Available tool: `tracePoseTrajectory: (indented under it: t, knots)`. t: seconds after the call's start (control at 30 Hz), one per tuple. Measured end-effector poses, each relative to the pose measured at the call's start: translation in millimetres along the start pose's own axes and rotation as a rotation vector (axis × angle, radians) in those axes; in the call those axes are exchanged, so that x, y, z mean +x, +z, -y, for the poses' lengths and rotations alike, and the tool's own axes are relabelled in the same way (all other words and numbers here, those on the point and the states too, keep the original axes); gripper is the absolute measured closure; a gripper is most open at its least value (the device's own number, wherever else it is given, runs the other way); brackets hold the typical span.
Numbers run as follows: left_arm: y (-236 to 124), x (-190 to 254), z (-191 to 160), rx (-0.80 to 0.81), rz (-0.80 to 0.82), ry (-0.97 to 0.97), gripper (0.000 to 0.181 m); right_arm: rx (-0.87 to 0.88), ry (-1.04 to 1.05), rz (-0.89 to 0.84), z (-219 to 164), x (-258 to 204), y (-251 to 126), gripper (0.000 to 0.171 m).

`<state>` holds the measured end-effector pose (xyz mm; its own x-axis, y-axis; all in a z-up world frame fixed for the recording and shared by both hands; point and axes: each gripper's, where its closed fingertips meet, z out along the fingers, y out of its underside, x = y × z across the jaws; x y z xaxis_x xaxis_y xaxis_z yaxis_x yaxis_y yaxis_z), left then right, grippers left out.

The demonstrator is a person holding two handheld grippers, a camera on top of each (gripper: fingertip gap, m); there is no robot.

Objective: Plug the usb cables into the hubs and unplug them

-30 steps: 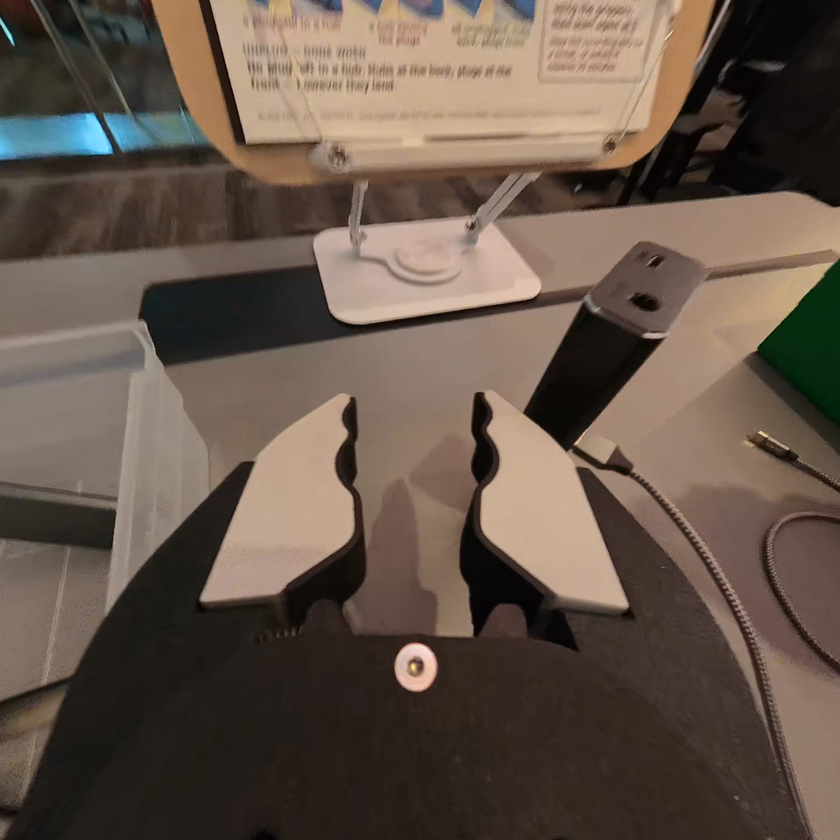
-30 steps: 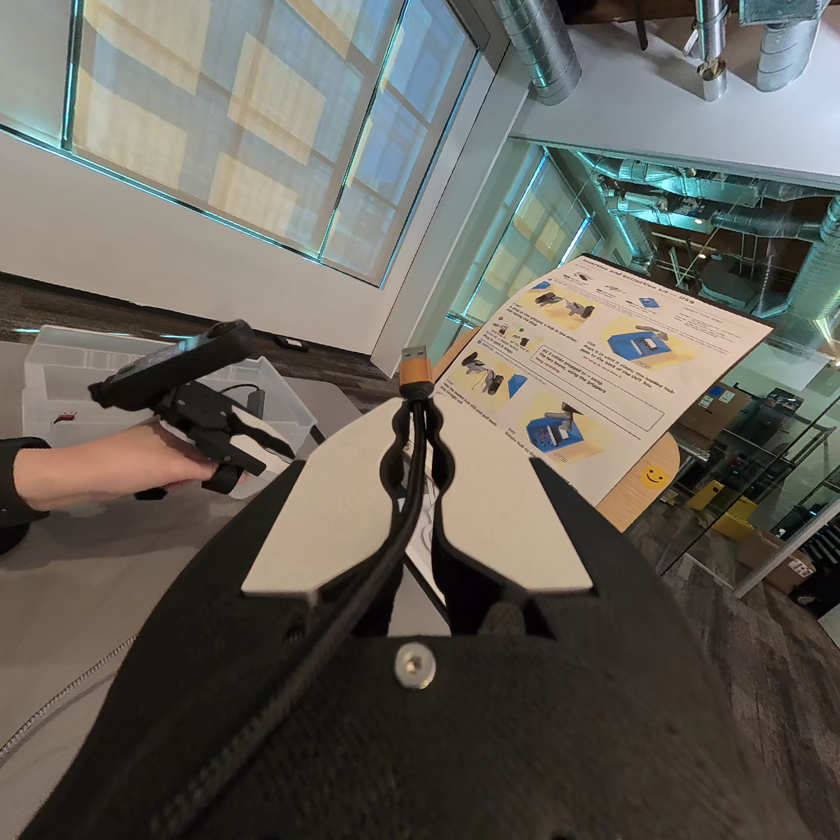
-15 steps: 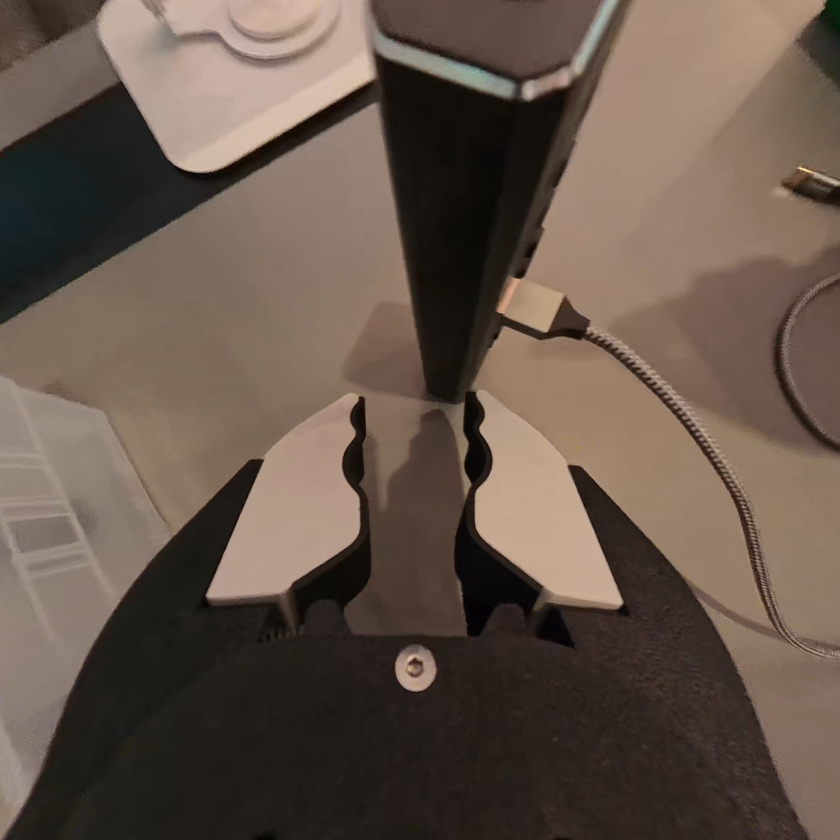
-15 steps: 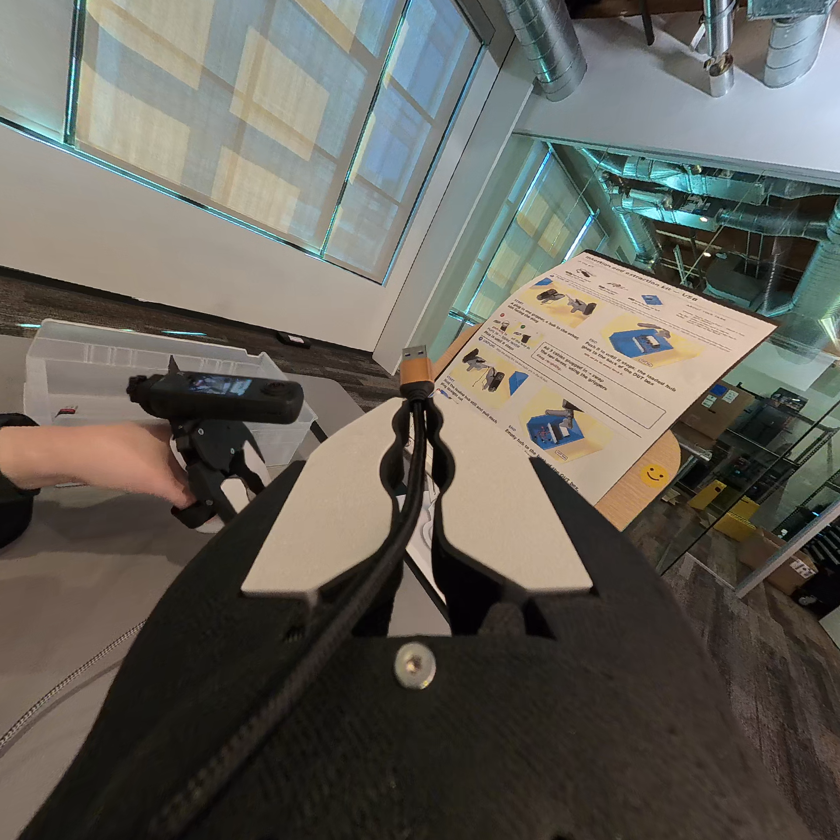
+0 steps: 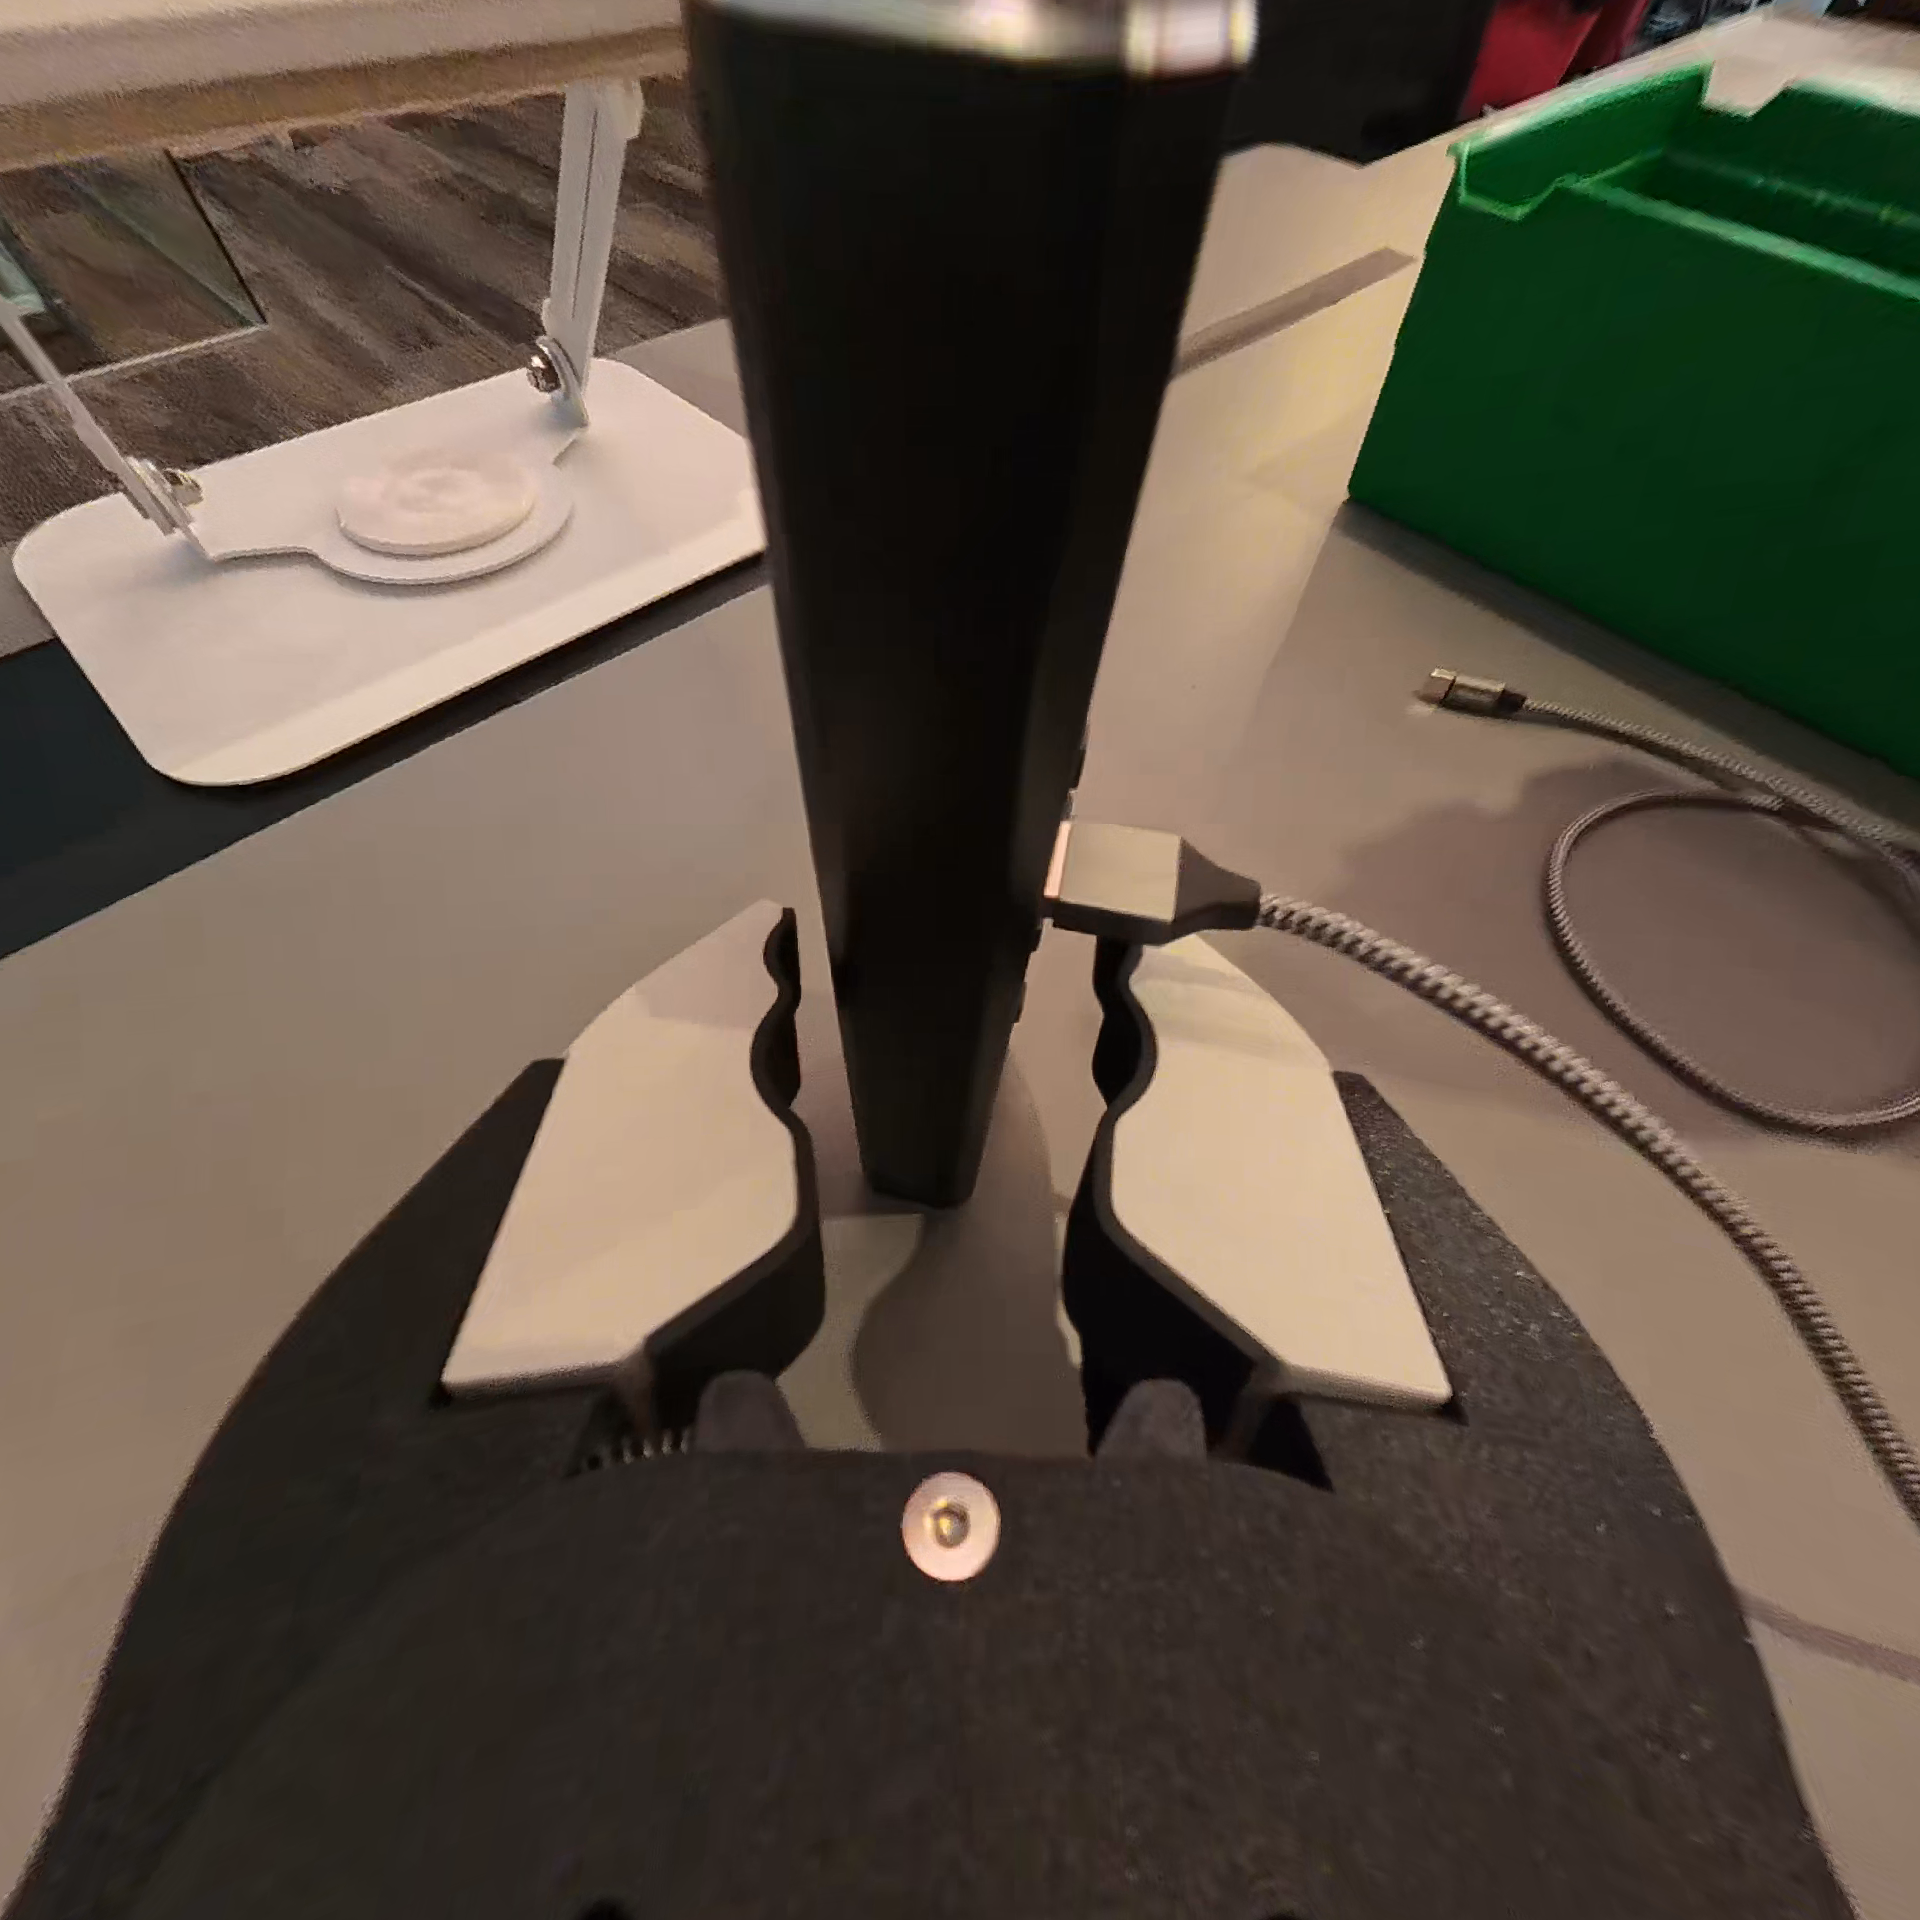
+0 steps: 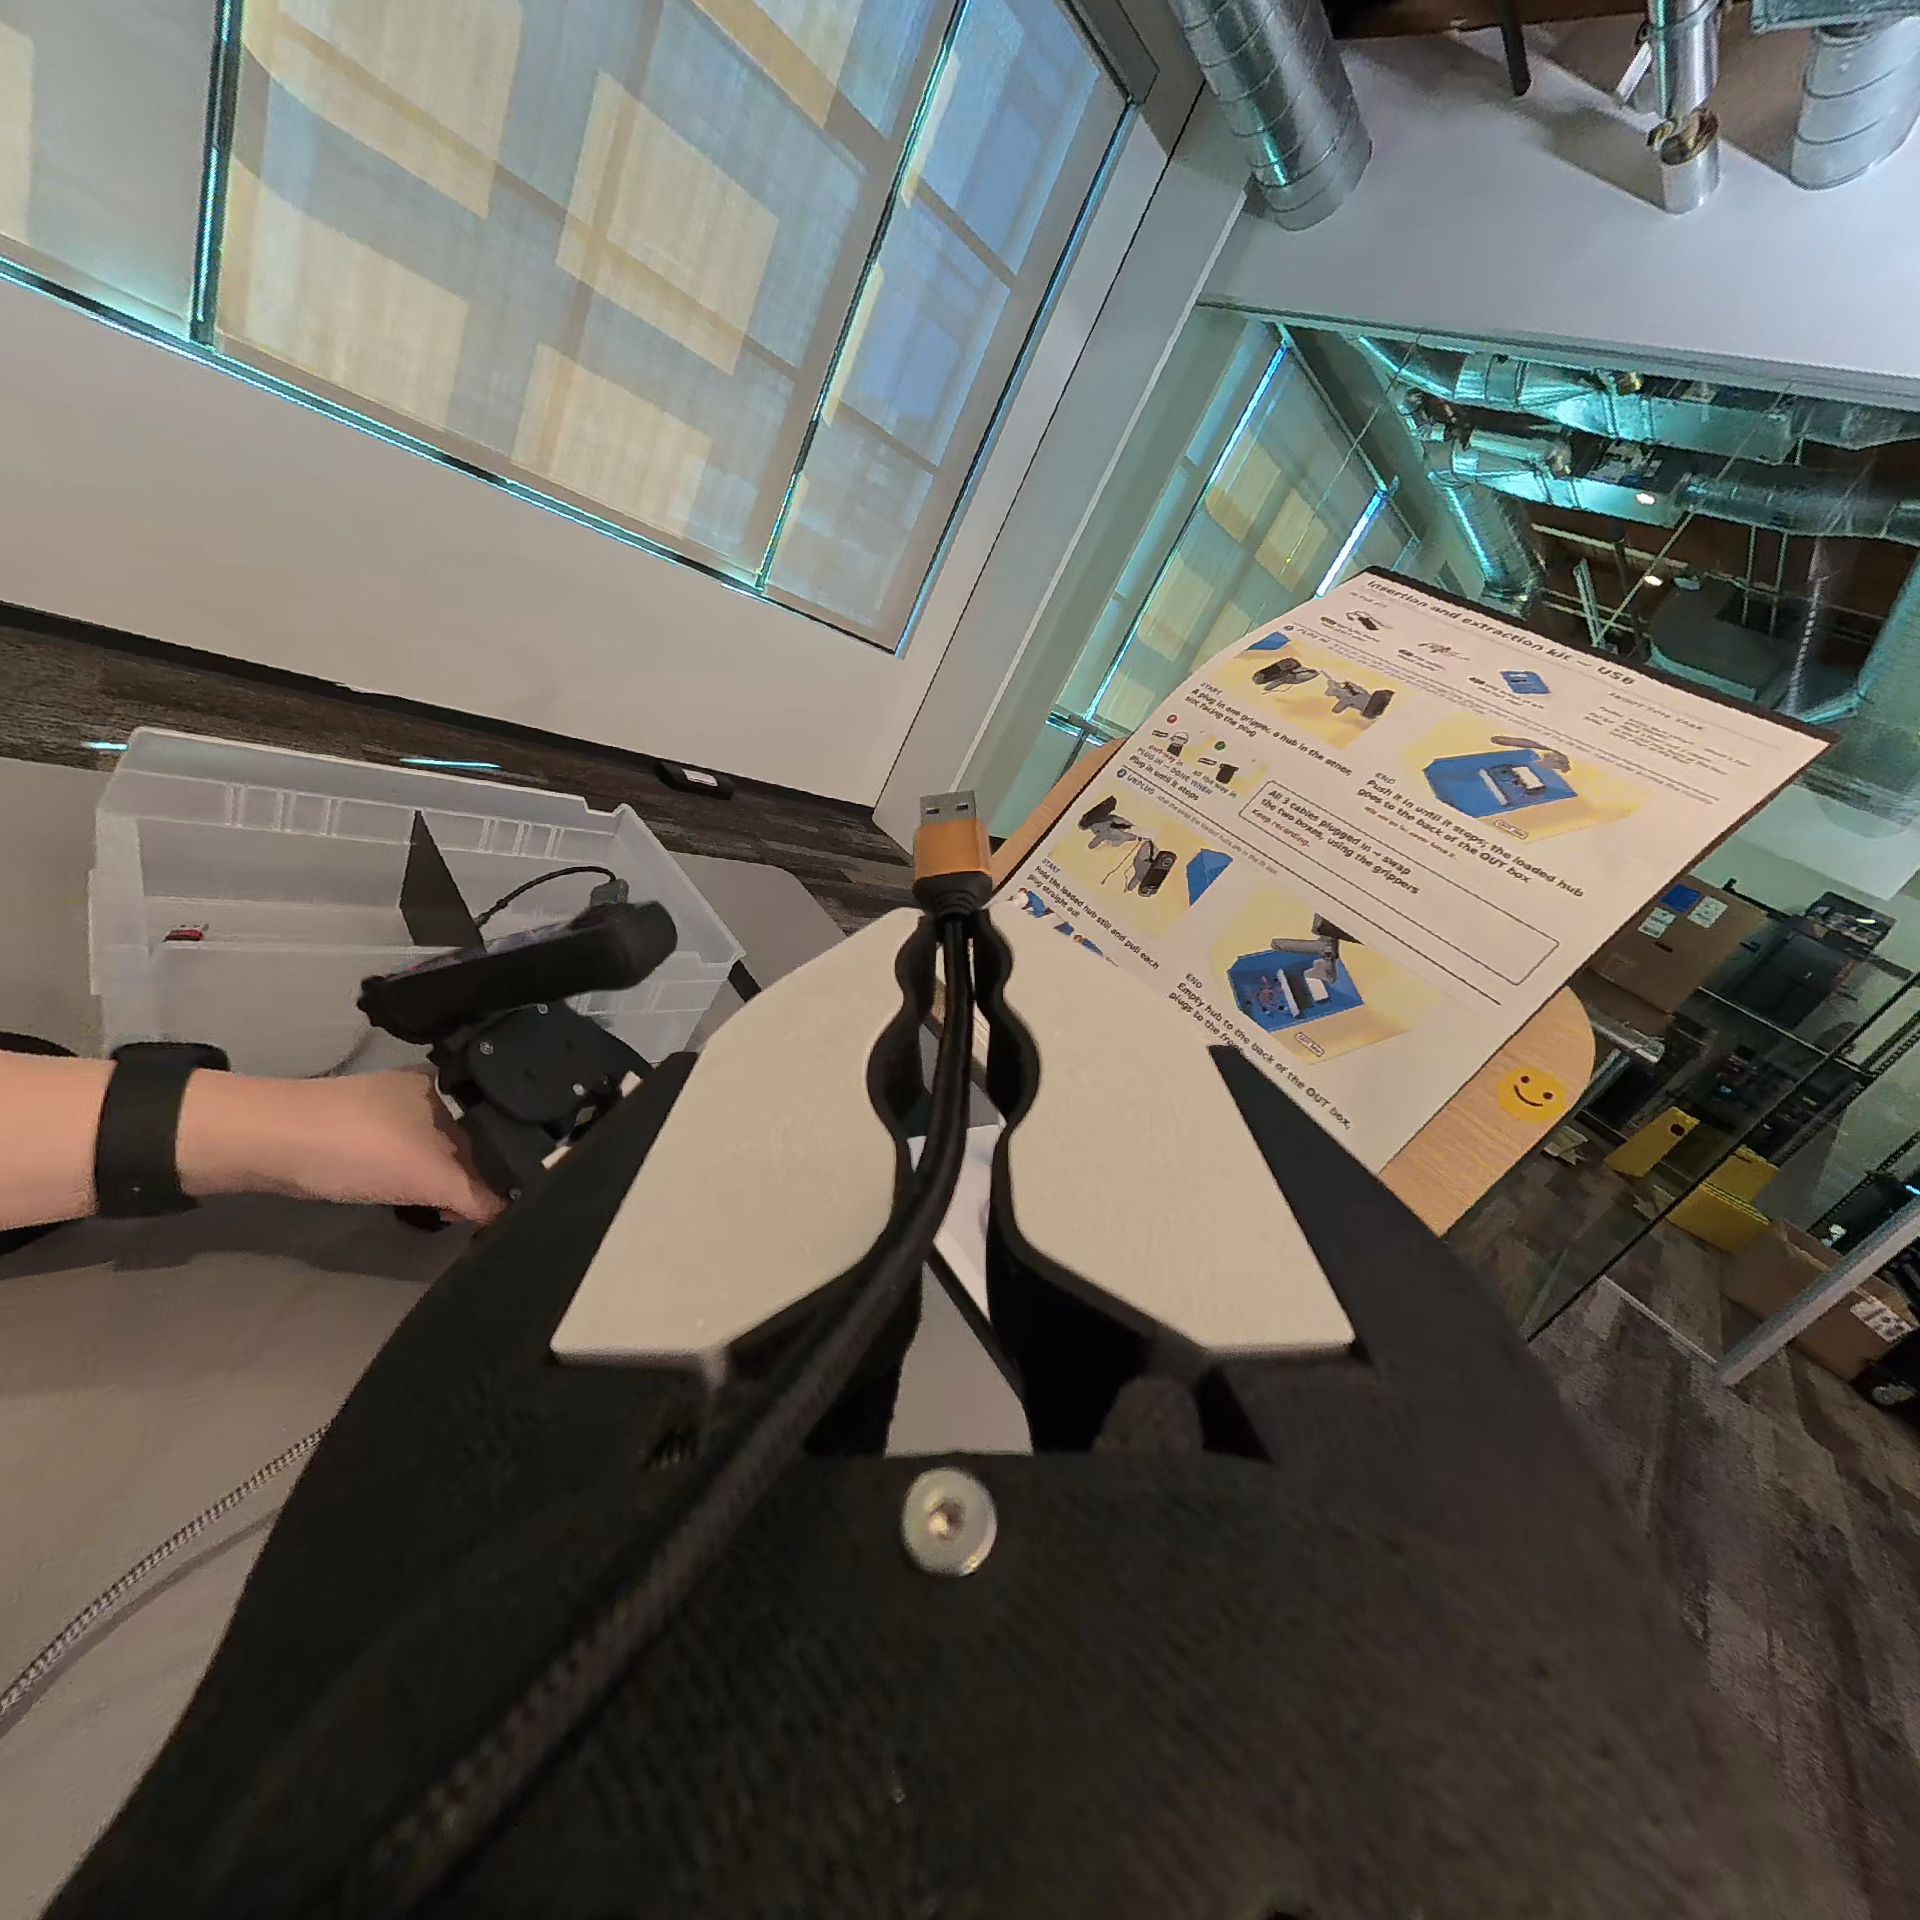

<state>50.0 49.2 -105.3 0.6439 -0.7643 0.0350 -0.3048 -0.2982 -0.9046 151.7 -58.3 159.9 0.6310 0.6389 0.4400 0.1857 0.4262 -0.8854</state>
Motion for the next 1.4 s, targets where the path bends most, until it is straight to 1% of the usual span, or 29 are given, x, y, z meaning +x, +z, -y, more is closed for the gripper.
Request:
tracePoseTrajectory:
  t: [0.03,0.07,0.13,0.2,0.3,0.33,0.4,0.47,0.57,0.6,0.63,0.67,0.7,0.73,0.83,0.9,0.97,1.03,1.13,1.2,1.3,1.37,1.4]
  knots:
    - [2.8,-1.6,-3.9,-0.016,0.007,0.019,0.127,-0.001,0.003,0.003,-0.6,-0.6,0.8,0.164]
    - [5.9,-1.6,-8.2,-0.036,0.003,0.033,0.122,-0.002,0.004,0.006,-1.3,-1.3,1.7,0.164]
    - [10.2,-4.0,-14.5,-0.084,0.018,0.037,0.124,-0.007,0.002,0.010,-2.9,-2.8,3.5,0.164]
    - [11.8,-2.1,-9.7,-0.057,0.003,0.050,0.128,-0.013,0.001,0.015,-4.8,-4.1,5.2,0.164]
    - [14.5,-4.0,-11.7,-0.076,-0.005,0.038,0.126,-0.023,0.001,0.019,-7.8,-4.9,7.1,0.163]
    - [14.6,-4.2,-11.8,-0.078,-0.008,0.032,0.129,-0.024,0.003,0.020,-8.5,-4.8,7.5,0.164]
    - [14.3,0.2,-11.8,-0.076,-0.040,0.043,0.146,-0.027,0.007,0.020,-10.2,-4.3,8.1,0.164]
    - [15.2,0.3,-11.6,-0.077,-0.043,0.043,0.148,-0.028,0.016,0.023,-12.1,-4.2,8.9,0.164]
    - [15.9,-0.7,-10.7,-0.074,-0.048,0.024,0.148,-0.032,0.026,0.028,-15.2,-4.5,10.9,0.164]
    - [16.6,-3.6,-10.1,-0.071,-0.026,0.021,0.142,-0.035,0.028,0.030,-16.3,-4.8,11.6,0.164]
    - [17.5,-6.5,-9.8,-0.073,-0.005,0.018,0.131,-0.038,0.029,0.031,-17.6,-4.8,12.2,0.164]
    - [18.3,-6.4,-10.9,-0.082,-0.007,0.017,0.132,-0.040,0.031,0.031,-18.6,-4.7,12.7,0.164]
    - [18.9,-0.3,-11.2,-0.086,-0.051,0.026,0.144,-0.042,0.034,0.032,-19.8,-4.5,13.2,0.164]
    - [19.1,1.8,-11.2,-0.087,-0.063,0.028,0.151,-0.043,0.040,0.034,-20.9,-4.3,13.7,0.164]
    - [18.8,0.0,-11.4,-0.090,-0.043,0.031,0.151,-0.037,0.083,0.038,-25.2,-1.8,15.1,0.164]
    - [17.0,0.3,-9.3,-0.090,-0.043,0.021,0.151,-0.023,0.161,0.052,-29.3,0.7,16.7,0.164]
    - [12.0,5.1,1.7,-0.065,-0.065,-0.005,0.151,-0.002,0.271,0.073,-32.8,3.7,18.5,0.164]
    - [3.4,12.9,21.0,-0.025,-0.095,-0.025,0.152,0.022,0.370,0.100,-34.7,5.8,19.4,0.164]
    - [-12.8,23.5,53.4,-0.037,-0.095,0.018,0.152,0.048,0.471,0.118,-35.6,10.3,18.4,0.164]
    - [-20.9,28.9,81.9,-0.022,-0.072,0.078,0.152,0.063,0.504,0.109,-33.9,14.9,16.2,0.164]
    - [-24.0,39.8,114.4,-0.030,-0.124,0.055,0.151,0.063,0.503,0.069,-31.8,20.6,13.1,0.164]
    - [-24.9,39.4,120.4,-0.008,-0.121,0.025,0.151,0.044,0.491,0.043,-31.4,20.1,13.9,0.164]
    - [-24.1,39.1,117.6,-0.003,-0.124,0.015,0.151,0.026,0.476,0.029,-32.3,18.3,16.1,0.164]
